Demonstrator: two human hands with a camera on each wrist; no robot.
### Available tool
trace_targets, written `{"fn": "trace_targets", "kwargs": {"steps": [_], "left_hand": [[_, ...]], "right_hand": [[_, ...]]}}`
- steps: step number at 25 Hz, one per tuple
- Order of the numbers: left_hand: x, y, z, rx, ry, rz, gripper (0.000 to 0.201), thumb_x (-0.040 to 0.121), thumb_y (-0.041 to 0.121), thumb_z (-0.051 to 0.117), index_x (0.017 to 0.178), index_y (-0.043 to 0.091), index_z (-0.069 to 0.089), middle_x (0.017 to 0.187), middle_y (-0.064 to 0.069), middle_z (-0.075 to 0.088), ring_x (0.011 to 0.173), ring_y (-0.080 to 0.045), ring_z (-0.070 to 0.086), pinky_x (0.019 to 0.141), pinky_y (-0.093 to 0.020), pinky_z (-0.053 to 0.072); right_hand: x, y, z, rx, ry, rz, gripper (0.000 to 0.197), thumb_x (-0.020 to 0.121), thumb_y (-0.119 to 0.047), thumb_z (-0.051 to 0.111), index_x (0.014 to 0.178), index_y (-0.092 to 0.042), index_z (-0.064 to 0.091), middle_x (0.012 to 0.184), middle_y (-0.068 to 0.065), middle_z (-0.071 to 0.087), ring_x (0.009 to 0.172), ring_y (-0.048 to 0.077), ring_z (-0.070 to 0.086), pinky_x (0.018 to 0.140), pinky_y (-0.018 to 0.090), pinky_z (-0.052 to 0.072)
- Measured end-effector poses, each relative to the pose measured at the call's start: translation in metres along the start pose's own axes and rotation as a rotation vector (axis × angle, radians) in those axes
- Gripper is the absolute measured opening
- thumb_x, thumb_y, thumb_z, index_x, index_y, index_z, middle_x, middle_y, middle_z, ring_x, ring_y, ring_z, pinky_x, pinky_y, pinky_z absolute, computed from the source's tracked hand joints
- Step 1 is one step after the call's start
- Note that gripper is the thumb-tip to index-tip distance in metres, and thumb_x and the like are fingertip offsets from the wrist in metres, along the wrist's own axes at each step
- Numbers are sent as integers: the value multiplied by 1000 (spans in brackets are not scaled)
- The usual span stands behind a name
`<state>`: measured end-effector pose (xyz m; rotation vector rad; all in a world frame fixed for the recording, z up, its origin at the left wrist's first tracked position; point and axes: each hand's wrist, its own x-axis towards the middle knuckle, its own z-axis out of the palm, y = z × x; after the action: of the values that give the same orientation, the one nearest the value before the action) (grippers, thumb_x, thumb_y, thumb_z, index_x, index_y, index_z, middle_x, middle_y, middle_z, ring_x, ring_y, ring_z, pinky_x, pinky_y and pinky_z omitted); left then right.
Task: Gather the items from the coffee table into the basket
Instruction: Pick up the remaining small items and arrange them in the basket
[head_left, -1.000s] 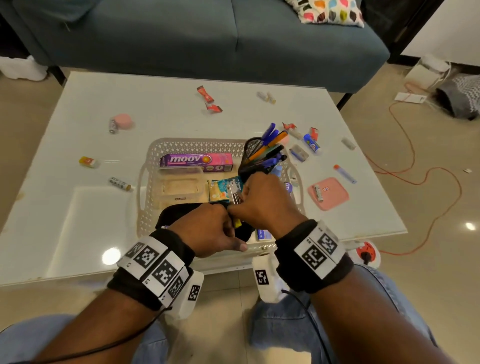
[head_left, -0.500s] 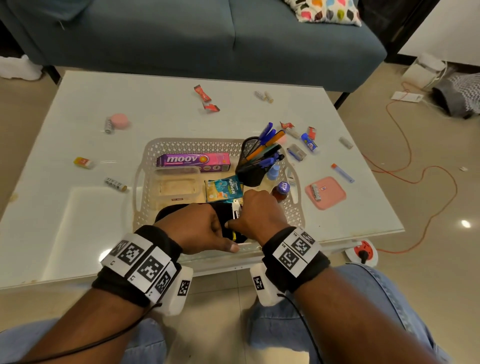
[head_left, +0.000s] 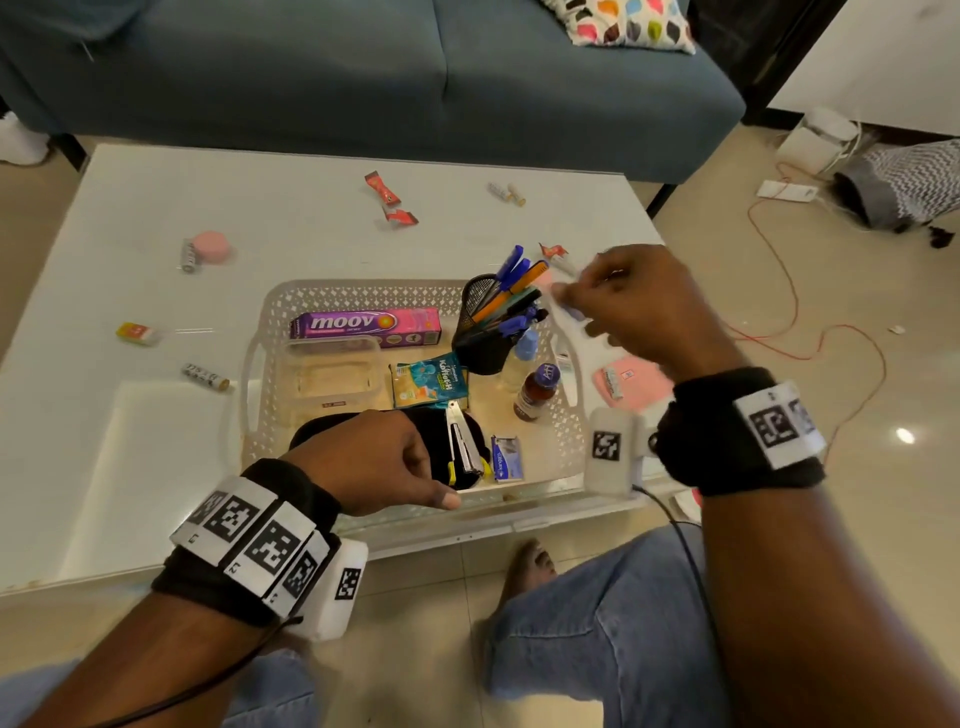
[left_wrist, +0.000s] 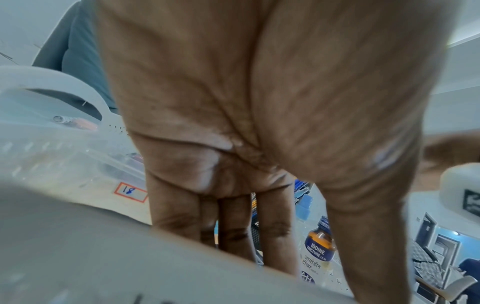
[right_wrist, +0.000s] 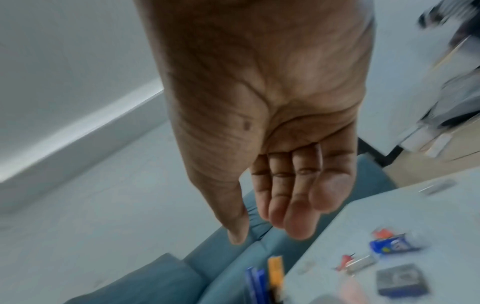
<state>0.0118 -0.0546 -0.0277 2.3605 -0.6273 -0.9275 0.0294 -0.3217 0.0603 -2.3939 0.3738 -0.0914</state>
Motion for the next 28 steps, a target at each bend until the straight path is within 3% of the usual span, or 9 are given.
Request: {"fn": "trace_targets", "kwargs": {"steps": [5, 7, 9, 13, 15, 18, 20, 24, 28], "left_hand": [[1, -2, 0, 20, 10, -14, 43, 71, 67, 76, 73, 24, 79, 76, 10, 76, 77, -5, 70, 71, -25, 54], [3, -1, -1, 28, 4, -17, 45, 70, 68, 76, 73, 24, 78, 77, 10, 76, 77, -5, 71, 74, -29, 56], [5, -1, -1, 35, -2, -16, 46, 69, 69, 76, 73, 23, 78, 77, 10, 76, 77, -6, 71, 76, -31, 57], [6, -2, 0, 37, -5, -30, 47, 67, 72, 75, 72, 26, 78, 75, 14, 76, 76, -3, 70, 76, -30, 57], [7, -2, 0, 36, -7, -27, 46, 67, 71, 76, 72, 25, 78, 75, 13, 76, 76, -3, 70, 75, -29, 56], [7, -3, 0, 39, -1, -22, 45, 69, 69, 76, 73, 24, 78, 76, 11, 76, 76, -3, 70, 71, -25, 54], [6, -2, 0, 35, 3, -22, 44, 69, 68, 76, 73, 24, 78, 75, 12, 76, 75, -3, 70, 69, -22, 52], [5, -2, 0, 24, 0, -20, 43, 71, 66, 77, 74, 23, 79, 78, 9, 76, 78, -6, 70, 65, -18, 49], [5, -1, -1, 16, -7, -15, 44, 73, 64, 77, 76, 20, 79, 80, 6, 76, 78, -8, 70, 60, -16, 43]], "right_hand": [[41, 126, -33, -162, 221, 314, 28, 78, -39, 82, 84, -14, 73, 88, 8, 76, 91, 28, 73, 90, 38, 59], [59, 154, -32, -228, 226, 348, 24, 82, -33, 80, 95, -14, 73, 104, 8, 75, 102, 28, 70, 90, 28, 52], [77, 170, -29, -331, 233, 309, 23, 83, -27, 77, 104, -19, 73, 115, 6, 74, 109, 28, 68, 92, 30, 50], [108, 198, -11, -567, 31, 256, 39, 89, -33, 75, 124, -18, 70, 136, 10, 64, 126, 32, 59, 106, 39, 49], [115, 207, -5, -671, -45, 225, 30, 92, -33, 70, 118, -17, 75, 132, 11, 66, 122, 34, 62, 100, 38, 52], [114, 208, -1, -637, 9, 235, 7, 91, -26, 70, 86, -25, 75, 111, 9, 76, 102, 34, 69, 80, 32, 54], [110, 205, -1, -578, 65, 262, 9, 90, -26, 69, 81, -28, 71, 108, 10, 75, 98, 35, 70, 80, 33, 54], [97, 163, -18, -324, 294, 189, 14, 90, -26, 64, 91, -19, 76, 104, 11, 76, 99, 35, 71, 85, 31, 53], [66, 83, -29, 31, 359, -5, 23, 91, -20, 65, 113, -20, 71, 92, 4, 78, 86, 16, 73, 79, 28, 56]]}}
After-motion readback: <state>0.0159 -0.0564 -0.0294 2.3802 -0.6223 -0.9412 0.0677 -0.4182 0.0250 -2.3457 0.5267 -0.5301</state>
